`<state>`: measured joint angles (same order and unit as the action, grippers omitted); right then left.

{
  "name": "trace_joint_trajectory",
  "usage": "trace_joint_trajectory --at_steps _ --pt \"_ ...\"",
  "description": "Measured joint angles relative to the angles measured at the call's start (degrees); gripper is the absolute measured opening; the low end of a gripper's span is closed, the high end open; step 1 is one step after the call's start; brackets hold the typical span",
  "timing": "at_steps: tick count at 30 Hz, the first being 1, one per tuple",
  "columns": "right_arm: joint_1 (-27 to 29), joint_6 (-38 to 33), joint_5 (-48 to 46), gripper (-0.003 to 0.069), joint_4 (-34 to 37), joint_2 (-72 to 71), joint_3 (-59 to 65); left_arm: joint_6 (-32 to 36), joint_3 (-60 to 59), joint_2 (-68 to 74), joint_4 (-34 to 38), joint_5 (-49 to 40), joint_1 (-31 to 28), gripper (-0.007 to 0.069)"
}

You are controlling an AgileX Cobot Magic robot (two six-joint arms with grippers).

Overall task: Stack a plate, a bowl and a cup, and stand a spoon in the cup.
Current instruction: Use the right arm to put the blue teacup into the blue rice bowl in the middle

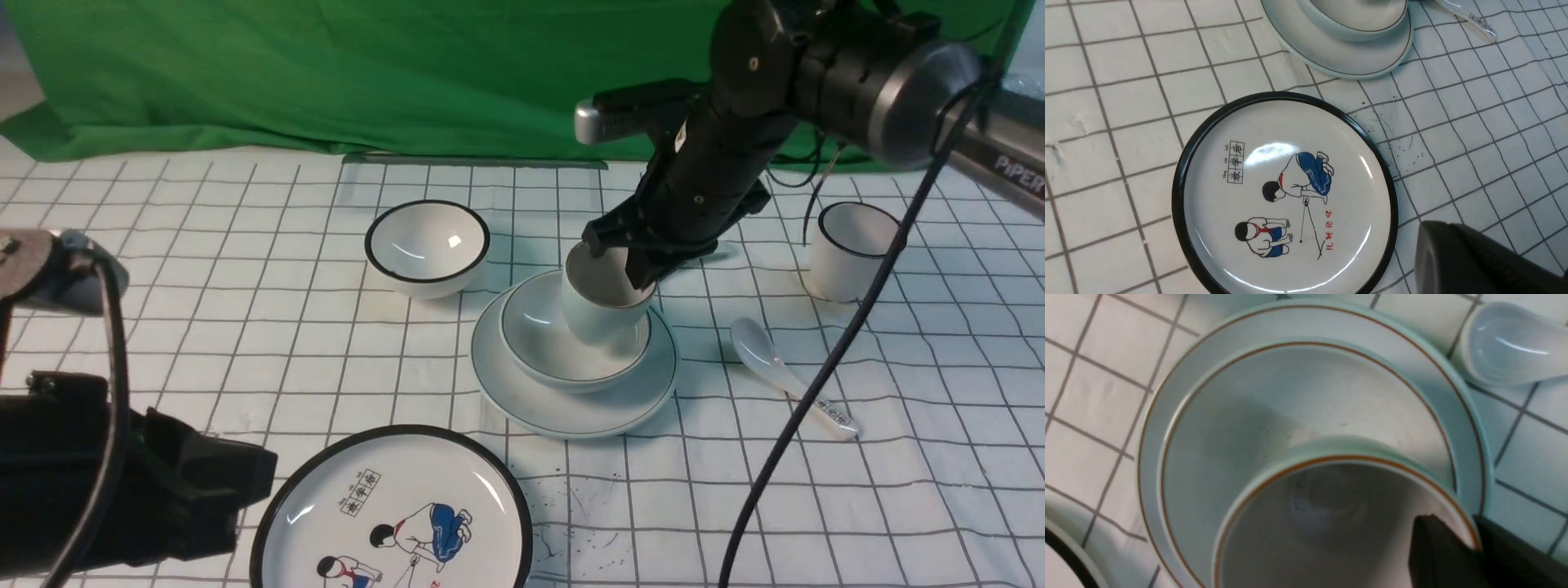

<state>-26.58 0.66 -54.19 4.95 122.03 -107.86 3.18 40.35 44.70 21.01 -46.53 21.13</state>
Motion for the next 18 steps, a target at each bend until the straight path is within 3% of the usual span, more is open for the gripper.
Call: trace_joint_trajectory --at_steps 9,13,14,15,18 --pt "-0.06 0.22 1.62 0.009 2.64 1.85 -0.27 -0.17 -0.12 -0.02 0.0 0.4 0.0 0.0001" --pt "-0.06 0.22 2.82 0.0127 3.18 1.85 -0.34 -0.17 -0.12 -0.02 0.0 0.48 0.0 0.0001" --pt "-0.06 0.71 2.97 0.019 3.31 1.85 -0.38 -0.17 -0.12 -0.02 0.0 0.47 0.0 0.0001" --pt "-0.06 0.92 2.97 0.0197 3.31 1.85 -0.38 -0.17 -0.12 -0.02 0.0 0.47 0.0 0.0001" --pt "-0.06 1.68 2.88 0.0321 3.31 1.85 -0.45 -0.21 -0.12 -0.02 0.0 0.47 0.0 0.0001"
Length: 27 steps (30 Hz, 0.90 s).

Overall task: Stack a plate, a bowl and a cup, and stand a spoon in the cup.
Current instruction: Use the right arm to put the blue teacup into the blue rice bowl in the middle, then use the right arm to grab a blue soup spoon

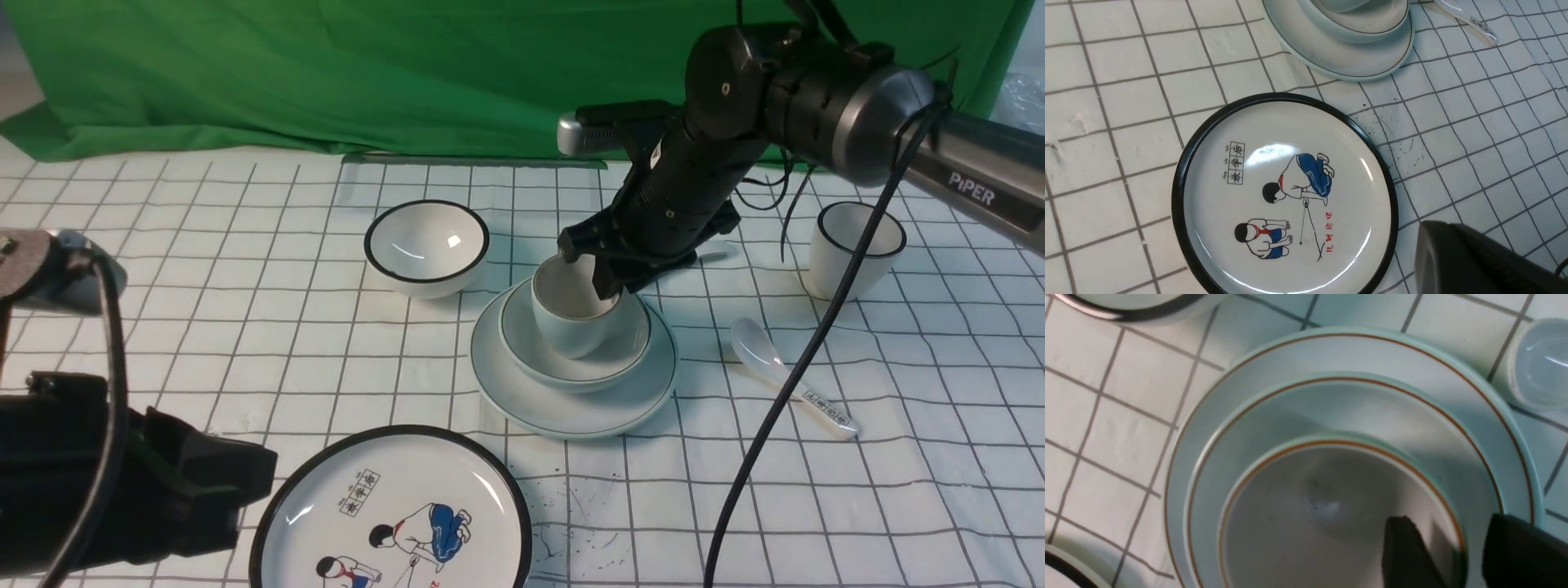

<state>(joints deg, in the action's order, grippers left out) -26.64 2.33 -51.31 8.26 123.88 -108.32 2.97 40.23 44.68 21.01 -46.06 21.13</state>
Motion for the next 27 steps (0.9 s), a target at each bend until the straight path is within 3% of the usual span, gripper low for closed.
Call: trace_joint_trajectory --at_steps 3,8,17,27 --pt "0.0 0.01 -1.63 0.0367 0.0 -0.31 -1.76 0.0 0.0 0.0 0.0 0.0 0.0 0.0001" --pt "1.11 2.15 -3.65 0.0379 -0.66 -3.56 -7.94 0.0 0.0 0.0 0.0 0.0 0.0 0.0001" --pt "10.02 9.93 2.7 0.0379 1.96 -0.5 -13.15 0.0 0.0 0.0 -0.63 0.43 0.0 0.0001" --pt "10.97 5.25 7.78 0.0379 3.28 9.59 -13.09 0.0 0.0 0.0 -2.76 0.99 0.0 0.0001"
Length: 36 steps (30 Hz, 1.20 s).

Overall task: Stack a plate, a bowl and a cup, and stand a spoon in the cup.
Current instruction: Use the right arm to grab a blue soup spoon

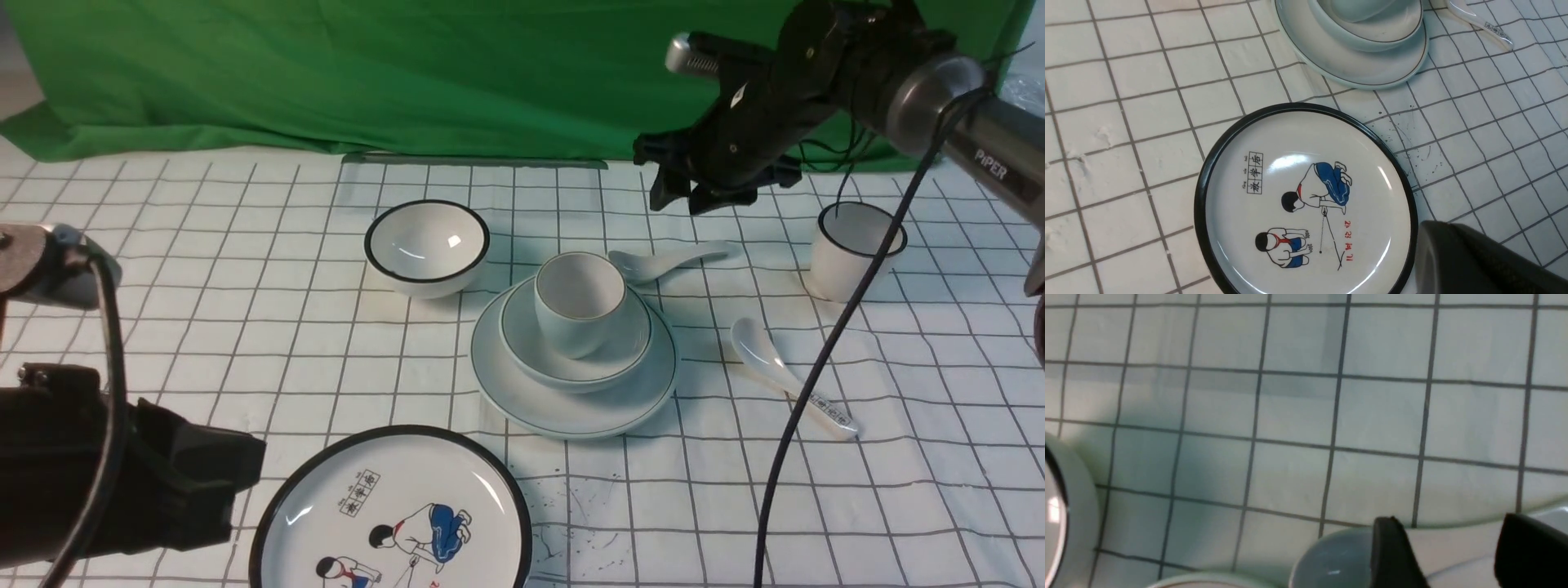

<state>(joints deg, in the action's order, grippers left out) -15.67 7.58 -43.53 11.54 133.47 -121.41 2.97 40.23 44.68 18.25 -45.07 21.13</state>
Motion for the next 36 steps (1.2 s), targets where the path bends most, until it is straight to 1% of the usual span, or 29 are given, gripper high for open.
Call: trace_joint_trajectory --at_steps 2,6,10,12,14,16,19,26,29,32,34,36 --pt "0.0 -3.17 2.86 0.0379 -0.34 1.15 0.0 0.0 0.0 0.0 -0.25 0.06 0.0 0.0001" --pt "0.0 -5.25 6.77 0.0379 -3.15 2.78 0.0 0.0 0.0 0.0 -0.25 0.06 0.0 0.0001" --pt "0.0 -6.78 7.51 0.0374 -4.09 4.36 0.0 0.0 0.0 0.0 -0.25 0.06 0.0 0.0001" --pt "0.0 -6.97 7.1 0.0363 -4.14 4.99 0.0 0.0 0.0 0.0 -0.26 0.06 0.0 0.0001" --pt "0.0 -7.05 6.74 0.0337 -4.2 5.63 0.0 0.0 0.0 0.0 -0.39 0.06 0.0 0.0001" --pt "0.0 -7.1 5.36 0.0286 -4.25 6.07 0.0 0.0 0.0 0.0 -0.44 0.06 0.0 0.0001" --pt "0.0 -7.1 2.3 0.0249 -4.35 6.07 0.0 0.0 0.0 0.0 -0.44 0.06 0.0 0.0001" --pt "0.0 -7.05 -8.31 0.0234 -4.37 5.42 -0.05 0.0 0.0 0.0 -1.62 0.35 0.0 0.0001" --pt "0.0 -7.17 -11.31 0.0233 -4.37 4.74 -0.05 0.0 0.0 0.0 -2.45 0.46 0.0 0.0001" --pt "0.0 -8.93 -15.13 0.0242 -4.37 2.69 -0.31 0.0 0.0 0.0 -3.15 0.46 0.0 0.0001" --pt "0.0 -10.11 -17.62 0.0263 -4.37 1.49 -0.74 0.0 0.0 0.0 -3.28 0.46 0.0 0.0001" --pt "0.0 -13.07 -21.42 0.0325 -4.37 0.03 -1.25 0.0 0.0 0.0 -3.42 0.46 0.0 0.0001"
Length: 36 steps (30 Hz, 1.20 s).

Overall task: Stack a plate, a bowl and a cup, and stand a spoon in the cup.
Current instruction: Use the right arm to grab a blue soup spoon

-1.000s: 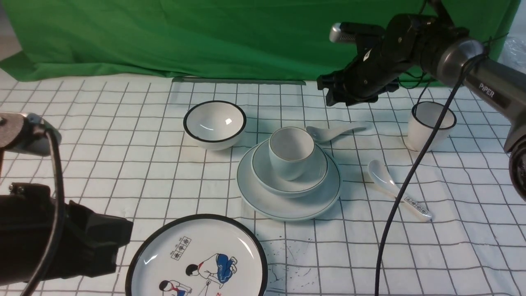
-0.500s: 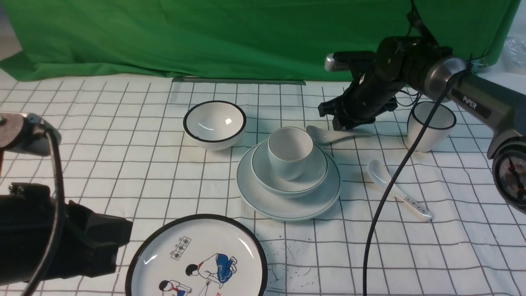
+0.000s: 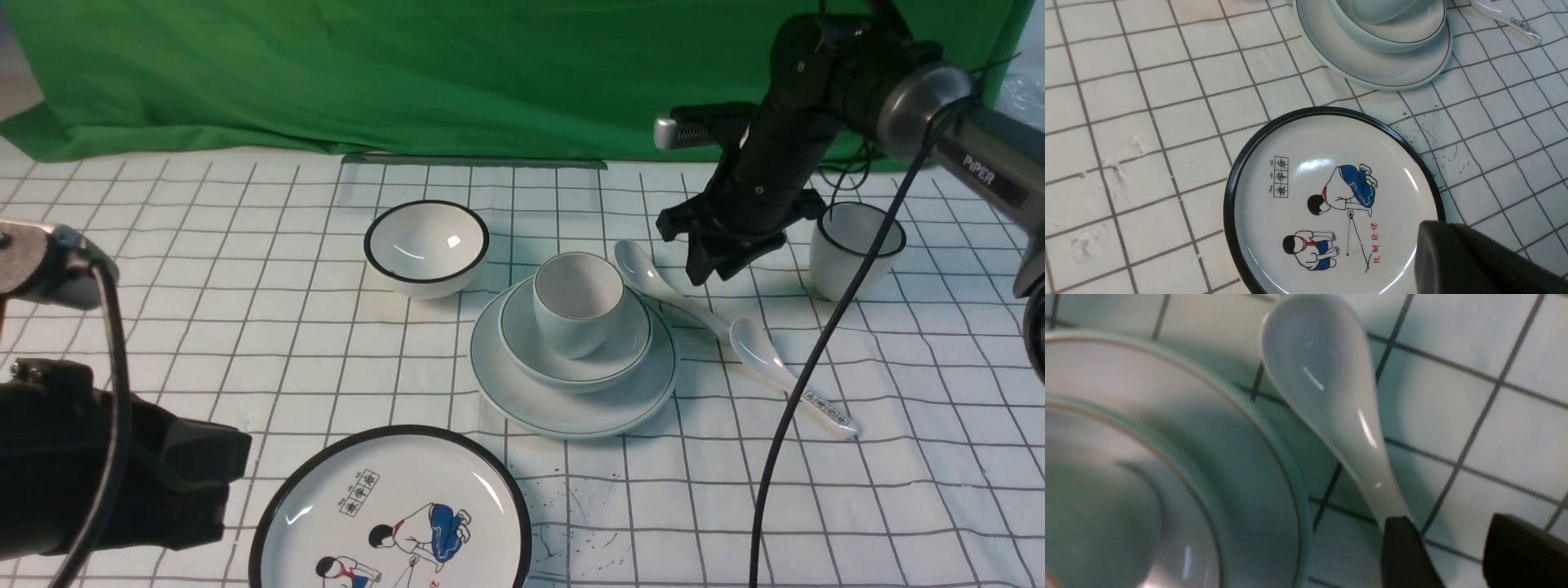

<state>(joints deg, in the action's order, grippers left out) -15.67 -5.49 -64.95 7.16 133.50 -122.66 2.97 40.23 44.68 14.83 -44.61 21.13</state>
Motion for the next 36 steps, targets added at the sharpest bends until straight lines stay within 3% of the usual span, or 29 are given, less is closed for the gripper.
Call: trace_joint_trajectory --at_steps 5,7,18,23,26,27,28,36 --pt "-0.93 -6.22 -1.57 0.0496 -0.21 -0.38 -0.05 0.0 0.0 0.0 -0.31 0.68 0.0 0.0001" --pt "-1.42 -7.97 -1.52 0.0524 -0.29 -0.19 -0.01 0.0 0.0 0.0 -0.43 1.05 0.0 0.0001" --pt "-2.77 -11.82 -1.24 0.0536 -4.21 3.82 -0.01 0.0 0.0 0.0 -0.43 1.06 0.0 0.0001" --pt "-2.82 -11.89 -1.17 0.0469 -4.43 4.9 -0.01 0.0 0.0 0.0 -0.43 1.57 0.0 0.0001" --pt "-2.79 -11.95 -1.01 0.0292 -4.64 5.24 -0.01 0.0 0.0 0.0 -0.44 1.91 0.0 0.0001" --pt "-2.79 -11.95 -1.09 0.0265 -4.64 5.29 -0.06 0.0 0.0 0.0 -0.44 1.91 0.0 0.0001" --pt "-2.79 -11.93 -1.32 0.0171 -4.64 5.37 -0.63 0.0 0.0 0.0 -0.44 1.91 0.0 0.0001" --pt "-2.79 -12.04 -1.68 0.0176 -4.79 4.75 -9.16 -0.1 0.0 0.0 -0.44 1.91 0.0 0.0001"
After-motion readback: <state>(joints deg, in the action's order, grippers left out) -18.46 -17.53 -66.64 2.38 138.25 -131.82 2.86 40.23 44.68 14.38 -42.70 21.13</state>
